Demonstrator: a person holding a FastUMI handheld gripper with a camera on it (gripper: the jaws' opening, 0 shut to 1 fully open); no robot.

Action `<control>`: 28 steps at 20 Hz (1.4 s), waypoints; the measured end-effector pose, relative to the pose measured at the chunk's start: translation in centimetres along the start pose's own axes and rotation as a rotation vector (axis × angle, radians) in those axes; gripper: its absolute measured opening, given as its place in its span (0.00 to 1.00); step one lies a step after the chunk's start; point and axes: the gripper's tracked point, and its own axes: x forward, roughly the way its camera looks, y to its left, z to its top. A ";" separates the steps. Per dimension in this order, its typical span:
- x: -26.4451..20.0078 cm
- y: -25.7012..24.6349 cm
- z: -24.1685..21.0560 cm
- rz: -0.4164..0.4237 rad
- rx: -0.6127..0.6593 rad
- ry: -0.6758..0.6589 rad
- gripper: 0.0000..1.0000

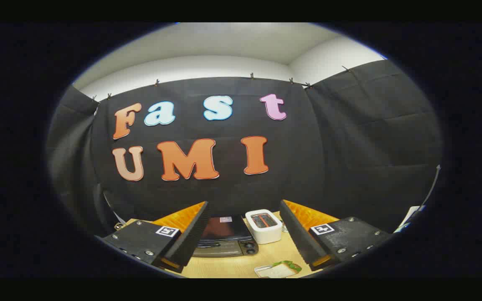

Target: Open the toaster oven, put the food inside, and close the toaster oven door.

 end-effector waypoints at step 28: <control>0.4 1.2 -1.4 0.035 -0.015 0.043 0.98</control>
